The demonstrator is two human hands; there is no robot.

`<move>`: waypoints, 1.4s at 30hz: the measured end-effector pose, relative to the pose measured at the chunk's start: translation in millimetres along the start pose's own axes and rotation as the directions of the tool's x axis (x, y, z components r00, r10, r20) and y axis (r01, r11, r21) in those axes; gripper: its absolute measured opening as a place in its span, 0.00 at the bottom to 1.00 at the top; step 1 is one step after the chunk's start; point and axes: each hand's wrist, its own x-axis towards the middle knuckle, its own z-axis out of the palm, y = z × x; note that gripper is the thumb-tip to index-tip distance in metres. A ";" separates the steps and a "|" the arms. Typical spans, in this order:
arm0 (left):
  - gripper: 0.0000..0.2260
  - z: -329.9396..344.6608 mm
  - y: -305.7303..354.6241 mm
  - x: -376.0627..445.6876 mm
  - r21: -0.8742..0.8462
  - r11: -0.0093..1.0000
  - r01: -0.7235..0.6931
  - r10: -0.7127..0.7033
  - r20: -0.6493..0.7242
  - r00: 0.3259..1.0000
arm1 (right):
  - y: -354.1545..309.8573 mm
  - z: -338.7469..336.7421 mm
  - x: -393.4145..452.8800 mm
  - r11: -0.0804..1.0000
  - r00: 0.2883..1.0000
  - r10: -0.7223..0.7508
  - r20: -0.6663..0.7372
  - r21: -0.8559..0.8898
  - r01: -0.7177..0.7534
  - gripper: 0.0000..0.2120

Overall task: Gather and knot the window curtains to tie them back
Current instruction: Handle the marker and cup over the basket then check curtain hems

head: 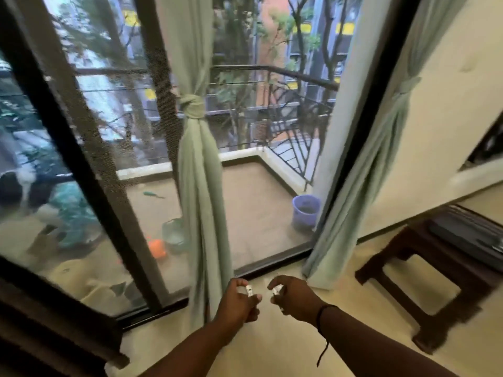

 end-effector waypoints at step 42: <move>0.12 930.7 42.7 318.1 0.432 0.900 0.059 -0.213 0.318 0.924 | 649.4 -755.7 56.4 0.819 0.896 0.413 -0.164 -0.363 -0.444 0.15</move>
